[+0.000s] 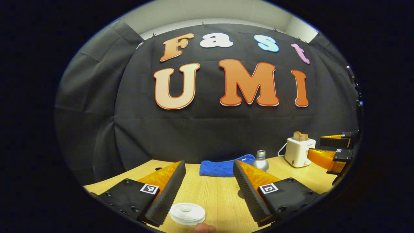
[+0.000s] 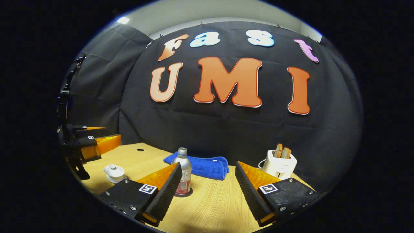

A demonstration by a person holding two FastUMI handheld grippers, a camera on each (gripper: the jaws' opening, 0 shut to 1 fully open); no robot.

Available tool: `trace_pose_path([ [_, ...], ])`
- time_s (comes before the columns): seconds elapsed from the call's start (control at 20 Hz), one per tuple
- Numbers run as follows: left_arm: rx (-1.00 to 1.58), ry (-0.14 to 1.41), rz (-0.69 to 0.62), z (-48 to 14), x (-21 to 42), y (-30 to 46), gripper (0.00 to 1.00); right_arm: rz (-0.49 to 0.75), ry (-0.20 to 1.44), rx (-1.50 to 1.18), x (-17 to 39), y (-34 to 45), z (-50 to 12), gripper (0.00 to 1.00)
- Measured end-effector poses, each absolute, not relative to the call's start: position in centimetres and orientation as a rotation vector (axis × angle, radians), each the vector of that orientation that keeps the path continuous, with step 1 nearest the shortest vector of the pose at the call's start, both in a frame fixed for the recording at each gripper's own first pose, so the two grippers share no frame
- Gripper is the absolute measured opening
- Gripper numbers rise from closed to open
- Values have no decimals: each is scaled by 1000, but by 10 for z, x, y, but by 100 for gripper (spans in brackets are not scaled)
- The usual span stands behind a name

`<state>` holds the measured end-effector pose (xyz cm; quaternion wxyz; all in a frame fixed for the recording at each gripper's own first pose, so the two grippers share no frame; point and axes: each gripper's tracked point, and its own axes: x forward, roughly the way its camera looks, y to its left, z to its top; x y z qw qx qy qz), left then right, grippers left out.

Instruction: Open the teacup lid with one hand, grasp the water bottle and pour water into the teacup with the other hand; after pouring, place the water bottle on the coaster and then close the teacup lid.

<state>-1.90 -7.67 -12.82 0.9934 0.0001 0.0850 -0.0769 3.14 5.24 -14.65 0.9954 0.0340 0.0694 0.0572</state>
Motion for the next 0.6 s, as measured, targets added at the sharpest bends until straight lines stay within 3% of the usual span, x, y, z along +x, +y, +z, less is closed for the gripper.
trace_pose_path([
  [0.2,-14,142,-119,-109,-16,-74,100,49,73,24,27,34,-122,99],
  [0.35,-18,108,-116,-92,-21,-76,93,51,64,31,22,37,-115,99],
  [0.45,-8,85,-112,-83,-24,-74,97,48,61,40,21,38,-113,99],
  [0.6,-8,55,-101,-72,-25,-72,93,58,58,46,19,43,-110,100],
])
